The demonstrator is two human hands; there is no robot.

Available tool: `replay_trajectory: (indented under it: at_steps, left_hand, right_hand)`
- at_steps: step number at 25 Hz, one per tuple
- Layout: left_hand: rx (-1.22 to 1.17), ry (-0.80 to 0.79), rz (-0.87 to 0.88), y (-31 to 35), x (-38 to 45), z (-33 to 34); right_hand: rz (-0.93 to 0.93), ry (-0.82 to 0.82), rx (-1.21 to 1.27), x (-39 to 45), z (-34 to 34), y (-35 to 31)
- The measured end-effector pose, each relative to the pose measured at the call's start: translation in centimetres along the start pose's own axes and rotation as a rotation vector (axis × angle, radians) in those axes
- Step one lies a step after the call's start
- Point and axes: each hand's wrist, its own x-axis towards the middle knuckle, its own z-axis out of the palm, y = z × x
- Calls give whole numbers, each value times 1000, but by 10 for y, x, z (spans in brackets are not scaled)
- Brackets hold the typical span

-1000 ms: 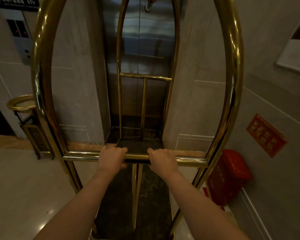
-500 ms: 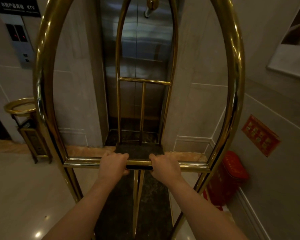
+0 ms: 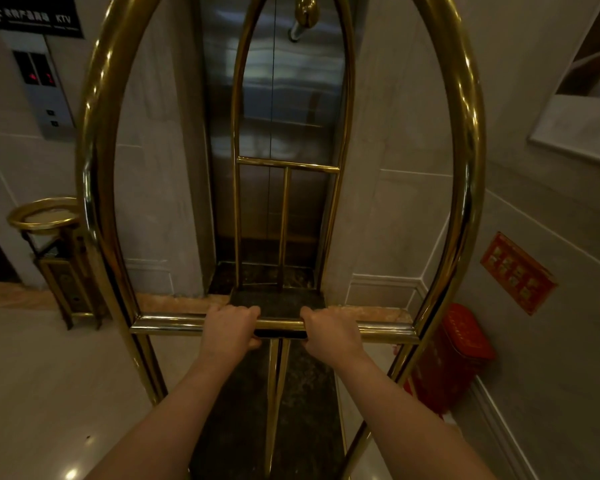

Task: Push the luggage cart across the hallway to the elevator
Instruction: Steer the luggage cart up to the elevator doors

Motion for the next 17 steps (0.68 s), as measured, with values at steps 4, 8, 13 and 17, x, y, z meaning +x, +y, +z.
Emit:
replay_trajectory:
  at_steps: [4, 8, 13, 17]
  left_hand:
    - [-13, 4, -4, -1, 2, 3]
    - [-24, 15, -6, -1, 2, 4]
    - [-27, 17, -11, -1, 1, 4]
    - [-19, 31, -8, -1, 0, 3]
  right_hand:
    - [-5, -4, -9, 2, -1, 1]
    - [2, -10, -10, 1, -3, 1]
    - [6, -7, -7, 1, -2, 0]
    - [35, 3, -1, 0, -2, -1]
